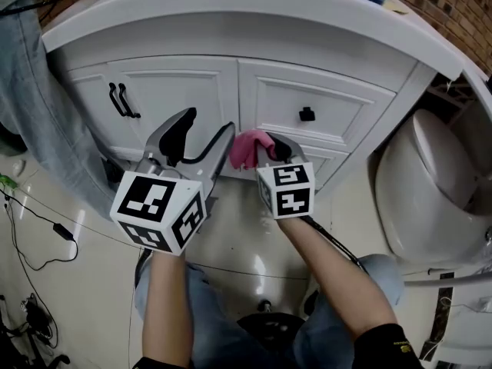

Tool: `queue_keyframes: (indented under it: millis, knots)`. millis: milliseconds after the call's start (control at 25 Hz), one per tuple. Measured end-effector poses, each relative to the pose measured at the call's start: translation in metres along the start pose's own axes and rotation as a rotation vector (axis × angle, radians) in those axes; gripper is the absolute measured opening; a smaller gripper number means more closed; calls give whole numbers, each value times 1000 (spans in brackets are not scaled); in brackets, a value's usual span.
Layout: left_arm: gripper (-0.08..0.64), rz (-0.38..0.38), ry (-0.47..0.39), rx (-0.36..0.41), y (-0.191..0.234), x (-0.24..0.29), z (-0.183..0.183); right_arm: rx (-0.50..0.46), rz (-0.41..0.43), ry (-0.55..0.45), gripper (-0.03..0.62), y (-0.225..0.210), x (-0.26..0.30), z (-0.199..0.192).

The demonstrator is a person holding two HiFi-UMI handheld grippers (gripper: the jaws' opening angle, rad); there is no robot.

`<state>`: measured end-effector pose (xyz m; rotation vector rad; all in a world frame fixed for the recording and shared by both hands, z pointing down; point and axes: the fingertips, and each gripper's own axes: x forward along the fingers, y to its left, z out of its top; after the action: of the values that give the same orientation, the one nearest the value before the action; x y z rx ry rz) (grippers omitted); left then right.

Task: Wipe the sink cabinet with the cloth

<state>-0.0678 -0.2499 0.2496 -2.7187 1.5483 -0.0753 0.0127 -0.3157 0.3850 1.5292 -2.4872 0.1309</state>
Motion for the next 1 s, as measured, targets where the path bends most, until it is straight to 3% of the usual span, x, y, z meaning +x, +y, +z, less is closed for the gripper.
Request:
queue_keyframes:
  millis: [160, 440, 680, 1000]
  knots:
    - [272, 10, 14, 15, 7, -11, 0, -20, 14, -11, 29, 26, 29, 8]
    - [272, 42, 10, 10, 29, -28, 2, -35, -46, 2, 29, 9, 26, -1]
    - [272, -5, 3, 3, 9, -14, 3, -45, -166, 39, 28, -52, -17, -13]
    - [272, -93, 28, 18, -36, 18, -6, 77, -424, 82, 29, -166, -95, -39]
